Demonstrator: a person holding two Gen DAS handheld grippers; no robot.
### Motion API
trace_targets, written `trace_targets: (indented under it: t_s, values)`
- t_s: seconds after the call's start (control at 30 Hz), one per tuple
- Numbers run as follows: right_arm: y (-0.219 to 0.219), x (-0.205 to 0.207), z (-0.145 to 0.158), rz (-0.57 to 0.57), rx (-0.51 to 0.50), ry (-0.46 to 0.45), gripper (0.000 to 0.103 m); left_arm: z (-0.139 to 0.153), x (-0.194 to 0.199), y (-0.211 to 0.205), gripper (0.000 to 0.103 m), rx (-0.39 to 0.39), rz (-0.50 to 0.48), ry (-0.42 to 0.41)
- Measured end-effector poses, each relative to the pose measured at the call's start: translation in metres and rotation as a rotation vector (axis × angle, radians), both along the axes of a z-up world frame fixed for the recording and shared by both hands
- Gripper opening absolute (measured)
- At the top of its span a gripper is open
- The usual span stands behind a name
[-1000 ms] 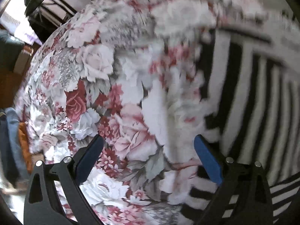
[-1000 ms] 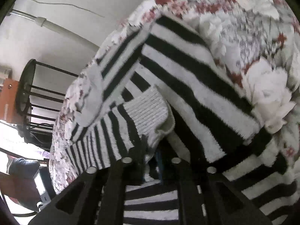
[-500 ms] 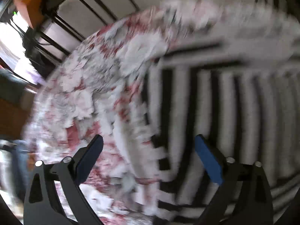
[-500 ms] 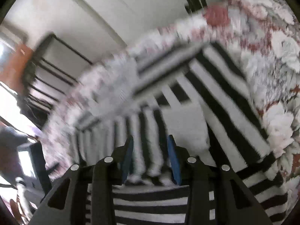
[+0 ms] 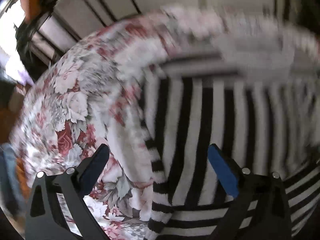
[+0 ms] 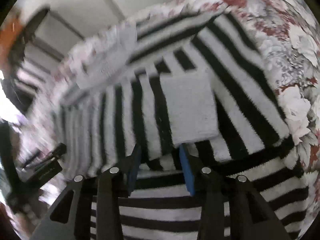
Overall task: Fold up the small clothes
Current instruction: 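Move both grippers to the sweater's side edge beside the grey hem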
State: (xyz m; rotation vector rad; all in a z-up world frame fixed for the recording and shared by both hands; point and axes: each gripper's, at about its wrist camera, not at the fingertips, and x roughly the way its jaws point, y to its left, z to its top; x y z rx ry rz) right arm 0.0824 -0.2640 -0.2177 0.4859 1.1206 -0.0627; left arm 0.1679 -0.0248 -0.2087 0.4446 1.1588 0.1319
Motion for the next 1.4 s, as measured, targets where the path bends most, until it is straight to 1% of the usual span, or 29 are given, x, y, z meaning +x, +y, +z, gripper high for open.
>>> trace_targets:
  t_s: [0.03, 0.07, 0.13, 0.2, 0.27, 0.3, 0.33, 0.4, 0.43, 0.47, 0.53, 0.57, 0.63, 0.7, 0.77, 0.83, 0.87, 0.93, 0.97, 1.0, 1.03, 1.07, 1.1, 1.13, 1.17, 1.23, 1.27, 1.33, 1.4]
  values:
    - [0.003, -0.001, -0.003, 0.012, -0.028, -0.007, 0.04, -0.018, -0.002, -0.004, 0.099, 0.052, -0.012, 0.03]
    - [0.006, 0.0, -0.003, 0.026, -0.057, -0.002, 0.04, -0.024, -0.006, -0.005, 0.099, 0.076, -0.017, 0.006]
    - [0.009, -0.003, 0.004, 0.027, -0.088, -0.006, 0.041, -0.017, -0.009, -0.011, 0.098, 0.109, -0.032, -0.02]
    - [0.013, -0.011, 0.021, 0.025, -0.101, -0.043, 0.043, 0.004, -0.013, -0.013, 0.098, 0.053, -0.041, -0.048]
    - [0.021, -0.014, 0.032, 0.057, -0.105, -0.066, 0.049, 0.022, -0.018, -0.011, 0.098, -0.04, -0.049, -0.075]
    - [0.022, -0.016, 0.033, 0.071, -0.116, -0.063, 0.056, 0.021, -0.019, -0.012, 0.098, -0.038, -0.055, -0.071]
    - [0.025, -0.016, 0.029, 0.083, -0.125, -0.046, 0.06, 0.015, -0.018, -0.013, 0.098, -0.016, -0.056, -0.055]
    - [0.029, -0.009, 0.003, 0.1, -0.126, 0.051, 0.062, -0.02, -0.017, -0.016, 0.099, 0.063, -0.065, 0.043]
    - [0.028, -0.008, -0.008, 0.104, -0.122, 0.07, 0.062, -0.026, -0.02, -0.016, 0.099, 0.074, -0.071, 0.024]
    - [0.03, -0.009, -0.01, 0.117, -0.142, 0.065, 0.062, -0.023, -0.024, -0.019, 0.099, 0.092, -0.081, -0.007]
    - [0.032, -0.01, 0.0, 0.113, -0.151, 0.061, 0.062, -0.013, -0.032, -0.026, 0.098, 0.12, -0.102, -0.014]
    - [0.031, -0.014, 0.009, 0.107, -0.132, 0.045, 0.062, -0.006, -0.037, -0.025, 0.098, 0.111, -0.109, -0.018]
    - [0.024, -0.026, 0.023, 0.087, -0.112, 0.02, 0.062, 0.004, -0.046, -0.019, 0.098, 0.069, -0.099, -0.013]
    - [0.015, -0.04, 0.033, 0.068, -0.119, 0.023, 0.064, 0.011, -0.057, -0.009, 0.098, 0.021, -0.061, 0.017]
    - [0.005, -0.058, 0.043, 0.044, -0.121, 0.028, 0.068, 0.018, -0.07, 0.002, 0.098, -0.079, -0.022, 0.071]
    - [-0.004, -0.078, 0.05, 0.03, -0.131, 0.033, 0.075, 0.023, -0.089, 0.015, 0.098, -0.204, 0.011, 0.126]
    - [-0.008, -0.092, 0.054, 0.026, -0.142, 0.038, 0.077, 0.024, -0.098, 0.017, 0.098, -0.24, 0.013, 0.151]
    - [-0.01, -0.107, 0.055, 0.027, -0.155, 0.062, 0.085, 0.018, -0.118, 0.012, 0.098, -0.274, 0.0, 0.205]
    - [-0.007, -0.114, 0.049, 0.046, -0.17, 0.102, 0.088, 0.009, -0.131, 0.005, 0.098, -0.246, -0.022, 0.238]
    - [-0.002, -0.117, 0.039, 0.075, -0.184, 0.158, 0.091, -0.002, -0.14, -0.003, 0.098, -0.184, -0.049, 0.267]
    - [0.003, -0.124, 0.019, 0.121, -0.191, 0.249, 0.092, -0.012, -0.147, -0.01, 0.099, -0.122, -0.075, 0.278]
    - [0.007, -0.13, 0.007, 0.154, -0.211, 0.293, 0.093, -0.018, -0.155, -0.019, 0.099, -0.052, -0.112, 0.255]
    - [0.014, -0.136, 0.0, 0.197, -0.257, 0.306, 0.094, -0.018, -0.16, -0.024, 0.099, -0.015, -0.128, 0.225]
    - [0.02, -0.142, 0.003, 0.239, -0.308, 0.286, 0.094, -0.016, -0.164, -0.027, 0.099, 0.004, -0.131, 0.209]
    - [0.021, -0.146, 0.01, 0.241, -0.313, 0.266, 0.094, -0.011, -0.169, -0.027, 0.099, -0.006, -0.12, 0.203]
    - [0.012, -0.16, 0.031, 0.204, -0.268, 0.193, 0.094, -0.002, -0.178, -0.016, 0.098, -0.074, -0.077, 0.208]
    - [0.001, -0.172, 0.046, 0.164, -0.244, 0.144, 0.094, 0.005, -0.182, -0.007, 0.098, -0.116, -0.049, 0.213]
    - [-0.019, -0.189, 0.064, 0.091, -0.214, 0.087, 0.094, 0.019, -0.188, 0.01, 0.098, -0.175, -0.003, 0.2]
    - [-0.048, -0.21, 0.077, -0.009, -0.148, 0.038, 0.094, 0.033, -0.192, 0.03, 0.098, -0.222, 0.045, 0.174]
